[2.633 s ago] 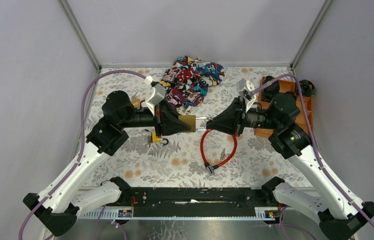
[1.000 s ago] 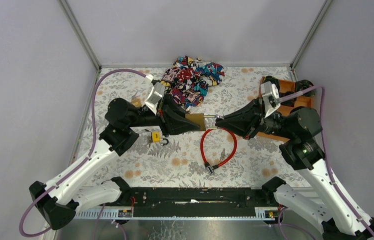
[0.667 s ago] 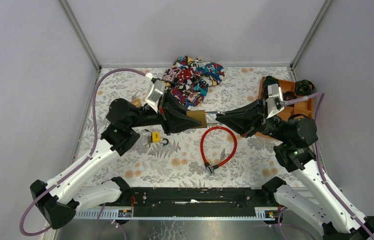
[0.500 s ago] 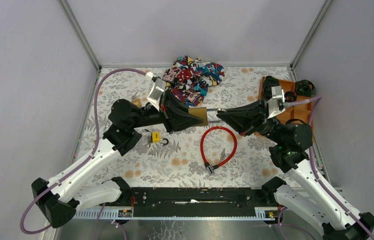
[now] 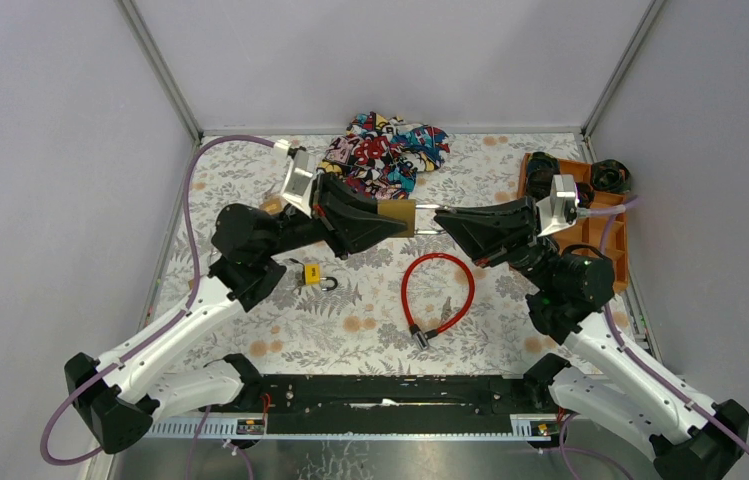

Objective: Lock with the key
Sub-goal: Lock the lock.

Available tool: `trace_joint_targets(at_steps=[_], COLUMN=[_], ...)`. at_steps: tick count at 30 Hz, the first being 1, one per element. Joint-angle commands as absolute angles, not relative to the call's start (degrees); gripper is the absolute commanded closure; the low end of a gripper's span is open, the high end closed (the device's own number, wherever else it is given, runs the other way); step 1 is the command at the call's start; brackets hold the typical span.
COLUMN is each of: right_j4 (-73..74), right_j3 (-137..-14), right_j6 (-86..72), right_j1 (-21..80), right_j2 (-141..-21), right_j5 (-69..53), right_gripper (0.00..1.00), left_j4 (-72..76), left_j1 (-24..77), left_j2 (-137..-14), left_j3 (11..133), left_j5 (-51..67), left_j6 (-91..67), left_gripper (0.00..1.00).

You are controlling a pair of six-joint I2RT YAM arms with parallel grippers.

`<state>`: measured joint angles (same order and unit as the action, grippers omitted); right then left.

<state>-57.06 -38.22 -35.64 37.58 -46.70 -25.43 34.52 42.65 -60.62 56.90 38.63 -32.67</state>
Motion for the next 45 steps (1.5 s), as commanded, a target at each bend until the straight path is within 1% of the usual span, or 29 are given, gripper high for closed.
trace_joint_targets(at_steps=[1,4,9,12,15,17,20,22,24,26,28,31,35,39,42,45], right_j4=[-50.14,-45.94,-50.27,-48.75,-46.63,-44.32,-36.69,-31.02,-24.69,-19.03,-14.94,-13.85,-25.71,-32.44,-29.96,-24.69], right_j3=[-40.01,-41.15,-41.43,-42.26,-40.97,-39.78,-40.27,-41.88,-44.03,-45.60,-46.94,-49.29,-51.08,-55.44,-60.00,-61.79], right_j6=[-39.68,-35.31,-33.76,-32.07,-30.78,-28.86,-24.99,-22.52,-19.06,-14.97,-11.38,-10.88,-18.30,-24.38,-26.17,-24.62], right_j1=[41.51,41.49,43.07,44.51,44.82,44.86,44.85,44.82,44.84,44.79,44.75,44.82,44.76,44.76,44.74,44.81], right_j2=[-52.16,-50.59,-52.81,-54.20,-54.17,-53.47,-52.70,-53.09,-53.21,-52.87,-52.86,-53.63,-54.36,-54.01,-54.24,-54.74], right_j5=[-38.40,-34.62,-27.61,-26.81,-26.68,-26.70,-29.19,-32.08,-33.70,-34.39,-34.58,-36.04,-39.63,-44.70,-52.67,-55.06], right_gripper=[1.00,1.00,1.00,1.00,1.00,1.00,1.00,1.00,1.00,1.00,1.00,1.00,1.00,1.00,1.00,1.00], left_j4=[39.31,38.78,38.65,38.70,36.56,32.51,25.93,16.48,5.69,-2.81,-6.23,-7.00,-7.85,-1.61,2.94,4.75], left_j1=[41.03,42.68,50.37,51.45,51.50,50.69,45.97,44.24,44.15,44.20,44.15,44.32,45.82,45.27,44.87,45.28], left_j2=[-65.42,-64.82,-66.01,-68.65,-71.03,-71.85,-73.56,-74.58,-75.42,-76.29,-76.18,-75.81,-74.57,-73.24,-73.08,-73.75], left_j3=[60.93,60.36,57.19,58.25,61.82,64.69,69.44,73.78,78.10,82.18,83.96,84.51,78.46,72.52,71.68,73.24], left_j5=[42.11,42.90,38.23,35.89,34.65,35.31,36.37,35.21,33.47,33.06,33.55,34.63,35.62,37.42,43.33,47.43], left_j6=[-30.43,-31.13,-36.54,-39.99,-36.97,-33.59,-32.16,-24.42,-14.27,-7.45,-2.54,-0.86,-0.60,-4.37,-8.95,-12.38], left_gripper=[1.00,1.00,1.00,1.00,1.00,1.00,1.00,1.00,1.00,1.00,1.00,1.00,1.00,1.00,1.00,1.00])
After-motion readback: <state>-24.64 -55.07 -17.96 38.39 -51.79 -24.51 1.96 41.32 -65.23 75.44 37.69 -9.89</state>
